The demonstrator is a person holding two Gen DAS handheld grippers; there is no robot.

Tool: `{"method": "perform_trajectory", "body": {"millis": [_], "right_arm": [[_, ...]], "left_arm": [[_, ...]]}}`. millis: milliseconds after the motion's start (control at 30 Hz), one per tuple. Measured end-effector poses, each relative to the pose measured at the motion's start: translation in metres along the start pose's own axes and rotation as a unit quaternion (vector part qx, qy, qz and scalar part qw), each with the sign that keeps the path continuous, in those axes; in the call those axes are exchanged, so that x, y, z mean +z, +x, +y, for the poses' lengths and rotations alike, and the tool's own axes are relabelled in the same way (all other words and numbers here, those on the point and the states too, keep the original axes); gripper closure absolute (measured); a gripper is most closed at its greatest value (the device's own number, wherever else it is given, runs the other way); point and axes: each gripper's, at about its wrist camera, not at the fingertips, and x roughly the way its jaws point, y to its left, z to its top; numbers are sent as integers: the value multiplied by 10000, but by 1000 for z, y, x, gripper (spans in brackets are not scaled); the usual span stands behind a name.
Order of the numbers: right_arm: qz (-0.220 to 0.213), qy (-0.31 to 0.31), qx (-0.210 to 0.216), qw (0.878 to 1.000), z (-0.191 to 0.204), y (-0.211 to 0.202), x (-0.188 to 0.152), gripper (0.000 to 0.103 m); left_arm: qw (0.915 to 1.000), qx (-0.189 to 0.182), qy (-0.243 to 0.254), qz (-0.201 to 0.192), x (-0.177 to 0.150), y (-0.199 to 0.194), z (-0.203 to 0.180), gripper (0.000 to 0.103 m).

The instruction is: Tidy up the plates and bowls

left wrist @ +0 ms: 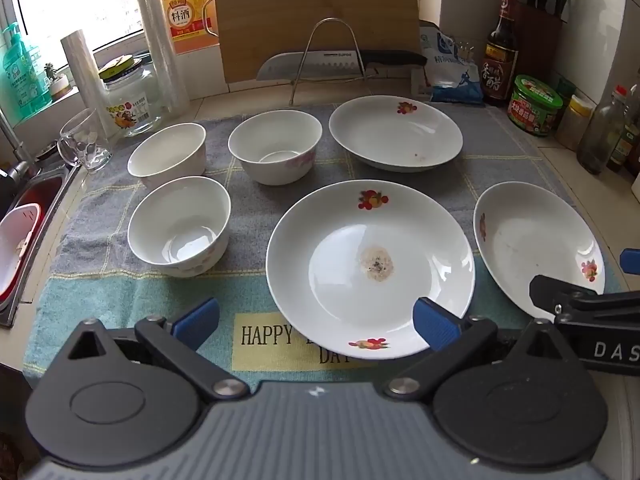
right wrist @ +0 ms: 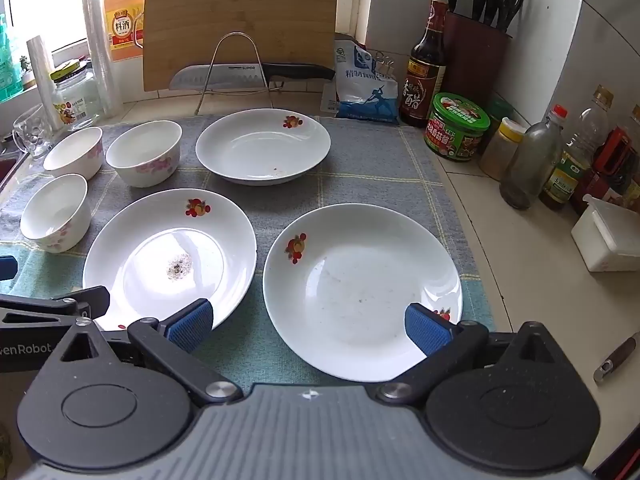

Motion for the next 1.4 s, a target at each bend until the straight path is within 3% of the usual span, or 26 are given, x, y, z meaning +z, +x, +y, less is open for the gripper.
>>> {"method": "perform_trajectory", "body": {"millis": [1400], "right_arm": [[-51, -25, 14, 10000, 1, -1, 2, 0]], "left_arm": [[10000, 7, -55, 66, 3, 1, 1, 1]]}}
